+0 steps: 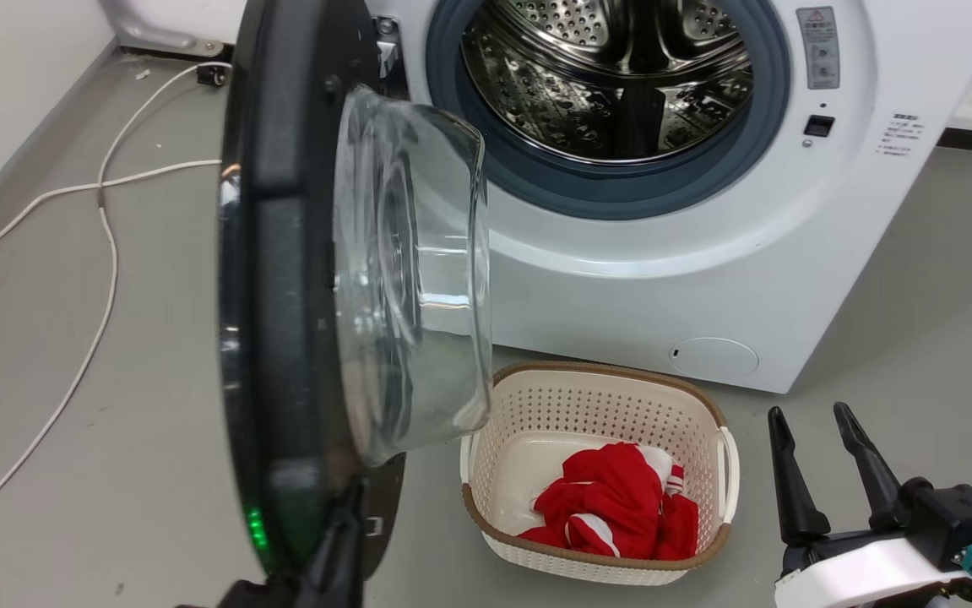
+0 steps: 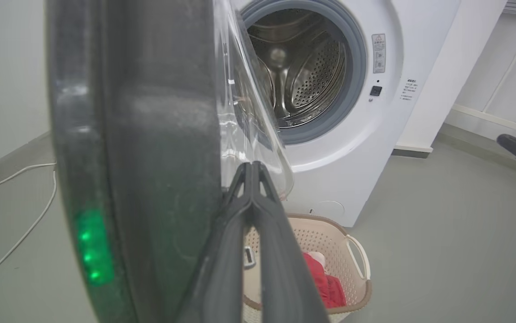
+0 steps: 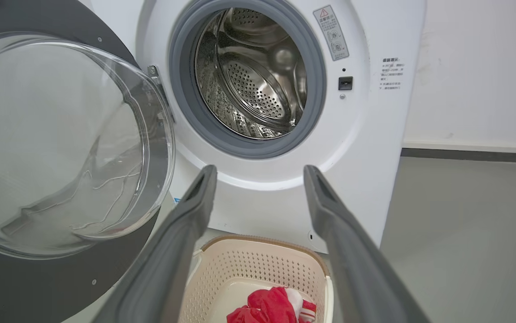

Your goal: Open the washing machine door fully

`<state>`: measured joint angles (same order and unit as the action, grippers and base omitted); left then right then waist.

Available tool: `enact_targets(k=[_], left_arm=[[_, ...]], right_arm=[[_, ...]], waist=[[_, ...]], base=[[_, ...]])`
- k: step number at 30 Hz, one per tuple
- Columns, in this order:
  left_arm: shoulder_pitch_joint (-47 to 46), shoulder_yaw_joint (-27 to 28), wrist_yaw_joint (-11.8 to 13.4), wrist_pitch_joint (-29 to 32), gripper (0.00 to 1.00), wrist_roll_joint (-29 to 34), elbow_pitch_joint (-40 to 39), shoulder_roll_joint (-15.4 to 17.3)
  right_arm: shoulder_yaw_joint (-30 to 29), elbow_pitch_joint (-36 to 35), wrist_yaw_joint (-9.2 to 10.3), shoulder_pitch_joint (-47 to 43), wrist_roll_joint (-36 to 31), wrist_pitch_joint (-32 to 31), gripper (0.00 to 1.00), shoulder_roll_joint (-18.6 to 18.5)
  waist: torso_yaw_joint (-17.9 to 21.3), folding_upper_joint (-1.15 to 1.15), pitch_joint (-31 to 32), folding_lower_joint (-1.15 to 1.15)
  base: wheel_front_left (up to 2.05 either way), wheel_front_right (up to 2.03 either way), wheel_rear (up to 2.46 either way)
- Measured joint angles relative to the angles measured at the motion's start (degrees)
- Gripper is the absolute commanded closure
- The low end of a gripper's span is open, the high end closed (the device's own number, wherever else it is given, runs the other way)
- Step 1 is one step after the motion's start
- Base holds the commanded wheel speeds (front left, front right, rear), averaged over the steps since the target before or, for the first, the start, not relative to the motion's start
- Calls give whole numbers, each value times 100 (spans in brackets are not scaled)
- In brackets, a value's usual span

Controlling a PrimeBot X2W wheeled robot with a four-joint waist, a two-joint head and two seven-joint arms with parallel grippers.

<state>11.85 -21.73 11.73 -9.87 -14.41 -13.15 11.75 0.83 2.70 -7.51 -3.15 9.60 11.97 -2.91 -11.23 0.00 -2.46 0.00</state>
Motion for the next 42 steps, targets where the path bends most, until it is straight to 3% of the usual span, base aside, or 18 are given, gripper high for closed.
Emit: enact_targets(k=[7,18,25,31,42], left_arm=[[20,636,152,-246,100,-275,229,147],[-508,1913,179,-454,100,-587,924,772],[-849,2509,55,-487,100,-956,1701,1080],[-1171,2939,-73,-504,100,-1098,2235,1149],[-1683,3801,-471,-504,100,-795,2739,1189]], right_arm=[[16,-38,0,33,-9,-64,0,0],[20,-134,0,81,-100,-178,0,0],[2,-221,0,198,-180,-227,0,-1],[-26,-260,0,216,-211,-244,0,-1],[-37,-219,0,321,-267,-261,0,0]], waist=[[-71,0,-20,0],[38,0,-216,0],[176,0,-420,0],[255,0,-595,0],[302,0,-661,1]], base=[[0,0,0],[0,0,0],[0,0,0],[0,0,0],[0,0,0]])
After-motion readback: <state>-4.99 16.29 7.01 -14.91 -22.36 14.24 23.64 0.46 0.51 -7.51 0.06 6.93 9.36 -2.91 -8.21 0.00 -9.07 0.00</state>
